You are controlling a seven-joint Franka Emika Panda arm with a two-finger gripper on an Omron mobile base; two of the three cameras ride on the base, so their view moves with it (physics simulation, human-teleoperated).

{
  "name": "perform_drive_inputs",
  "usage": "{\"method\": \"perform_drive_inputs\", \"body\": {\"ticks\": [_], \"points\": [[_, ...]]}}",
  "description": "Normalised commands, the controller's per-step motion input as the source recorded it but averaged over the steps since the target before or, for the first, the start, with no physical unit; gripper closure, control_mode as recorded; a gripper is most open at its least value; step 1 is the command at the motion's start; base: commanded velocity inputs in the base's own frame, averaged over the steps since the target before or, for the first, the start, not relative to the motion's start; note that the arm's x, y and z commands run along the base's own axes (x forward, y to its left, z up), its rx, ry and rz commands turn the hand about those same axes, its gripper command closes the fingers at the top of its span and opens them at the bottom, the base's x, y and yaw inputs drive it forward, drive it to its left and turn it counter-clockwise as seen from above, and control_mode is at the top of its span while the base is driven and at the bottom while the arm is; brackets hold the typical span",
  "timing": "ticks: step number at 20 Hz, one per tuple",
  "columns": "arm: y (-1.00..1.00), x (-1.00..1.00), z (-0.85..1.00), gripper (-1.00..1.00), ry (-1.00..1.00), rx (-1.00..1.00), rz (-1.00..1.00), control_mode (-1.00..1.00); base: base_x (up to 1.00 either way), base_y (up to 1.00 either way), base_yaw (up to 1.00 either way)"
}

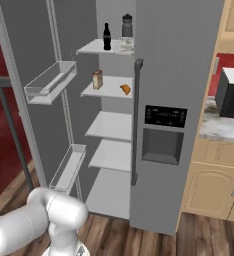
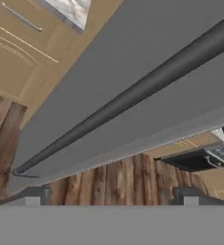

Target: Place the tupperware on the top shelf of the fridge. Make space for the tupperware among the existing items by rearranging them on the shelves if needed. Close the fridge door when finished.

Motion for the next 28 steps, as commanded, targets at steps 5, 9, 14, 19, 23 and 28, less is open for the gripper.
{"method": "perform_drive_inputs", "body": {"ticks": [5,9,14,19,23,28], "points": [[0.12,0.74,-0.45,-1.0,0.04,-0.22,0.0,-1.0,0.0,0.0,0.0],[0.01,0.48,-0.3,-1.0,0.0,-0.18,0.0,-1.0,0.0,0.0,0.0],[0.12,0.54,-0.33,-1.0,0.04,-0.23,0.0,-1.0,0.0,0.0,0.0],[0.0,0.56,-0.19,-1.0,0.09,-0.19,0.0,-1.0,0.0,0.0,0.0],[-0.1,0.26,-0.08,-1.0,0.06,-0.15,-0.01,-1.0,0.0,0.0,0.0],[-0.5,0.24,-0.02,-1.0,0.11,-0.08,-0.05,-1.0,0.0,0.0,0.0]]}}
